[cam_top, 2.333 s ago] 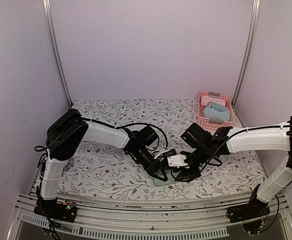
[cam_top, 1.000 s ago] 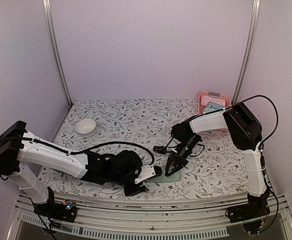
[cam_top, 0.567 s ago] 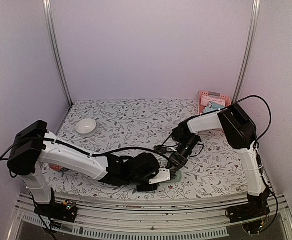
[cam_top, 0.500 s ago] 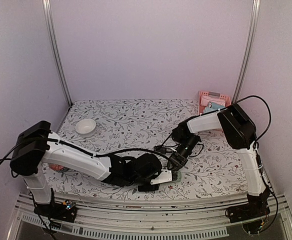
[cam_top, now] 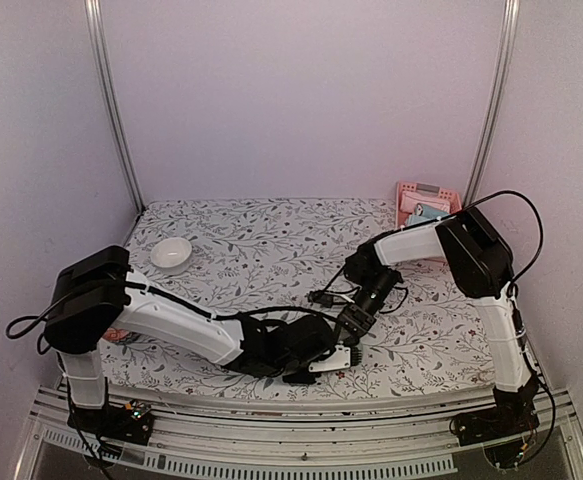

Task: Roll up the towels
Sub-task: Roll the towel at the center of the board.

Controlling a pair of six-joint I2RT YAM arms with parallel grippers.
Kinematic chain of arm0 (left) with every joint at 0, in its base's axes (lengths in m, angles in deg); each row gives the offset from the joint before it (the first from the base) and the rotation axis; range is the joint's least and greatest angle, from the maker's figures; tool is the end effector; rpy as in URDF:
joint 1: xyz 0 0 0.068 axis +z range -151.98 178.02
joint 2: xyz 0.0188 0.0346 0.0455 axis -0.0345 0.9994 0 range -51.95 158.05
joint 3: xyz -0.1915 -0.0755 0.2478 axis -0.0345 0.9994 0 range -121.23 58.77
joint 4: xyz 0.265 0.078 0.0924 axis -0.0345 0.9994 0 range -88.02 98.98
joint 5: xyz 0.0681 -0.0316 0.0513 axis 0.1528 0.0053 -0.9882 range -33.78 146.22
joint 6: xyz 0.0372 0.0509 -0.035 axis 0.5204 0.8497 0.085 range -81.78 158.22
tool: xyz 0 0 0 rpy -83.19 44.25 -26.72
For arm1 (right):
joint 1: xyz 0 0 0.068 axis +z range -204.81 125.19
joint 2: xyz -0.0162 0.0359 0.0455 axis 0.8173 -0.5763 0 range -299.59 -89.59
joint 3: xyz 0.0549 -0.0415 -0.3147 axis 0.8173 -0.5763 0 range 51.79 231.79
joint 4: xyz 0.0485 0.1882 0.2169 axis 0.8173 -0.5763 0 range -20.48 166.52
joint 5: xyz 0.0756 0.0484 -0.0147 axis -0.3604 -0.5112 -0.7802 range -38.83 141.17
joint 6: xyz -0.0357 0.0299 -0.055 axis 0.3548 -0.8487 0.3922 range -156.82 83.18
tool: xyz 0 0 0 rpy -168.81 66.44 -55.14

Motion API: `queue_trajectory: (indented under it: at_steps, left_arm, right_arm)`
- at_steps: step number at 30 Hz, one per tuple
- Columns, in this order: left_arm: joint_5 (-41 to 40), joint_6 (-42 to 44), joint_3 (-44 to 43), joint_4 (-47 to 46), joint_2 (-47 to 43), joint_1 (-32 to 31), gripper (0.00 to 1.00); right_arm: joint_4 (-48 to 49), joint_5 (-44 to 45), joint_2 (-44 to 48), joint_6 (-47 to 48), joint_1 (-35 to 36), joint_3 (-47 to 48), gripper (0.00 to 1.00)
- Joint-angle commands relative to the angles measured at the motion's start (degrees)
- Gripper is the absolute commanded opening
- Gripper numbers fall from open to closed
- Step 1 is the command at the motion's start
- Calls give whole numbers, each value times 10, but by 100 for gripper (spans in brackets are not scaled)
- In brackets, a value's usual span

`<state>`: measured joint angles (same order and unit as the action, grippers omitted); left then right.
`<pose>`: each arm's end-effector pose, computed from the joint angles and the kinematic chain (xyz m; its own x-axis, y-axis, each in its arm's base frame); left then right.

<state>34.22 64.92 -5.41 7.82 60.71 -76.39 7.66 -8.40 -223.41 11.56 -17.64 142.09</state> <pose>0.1410 -0.4224 0.1315 0.1799 0.9056 -0.3842 0.8434 0.0590 0.5340 0.3196 0.3069 0.0972 -0.4562 -0.8210 -0.3432 -0.5804 -0.0179 0.8142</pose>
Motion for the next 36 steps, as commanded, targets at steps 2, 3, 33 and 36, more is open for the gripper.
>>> queue_trajectory:
  at_steps: [2, 3, 33, 36]
  left_arm:
    - [49, -20, -6, 55, 31, -5, 32]
    - [61, -30, -8, 64, 32, -5, 30]
    - [524, -278, -137, 226, 140, 149, 24]
    - [536, -284, -138, 227, 142, 157, 23]
  right_arm:
    - [-10, 107, 78, 17, -29, -6, 36]
    - [-20, 104, 96, 20, -41, 1, 36]
    - [214, 404, 603, 7, 72, -278, 38]
    - [251, 455, 598, 6, 123, -321, 38]
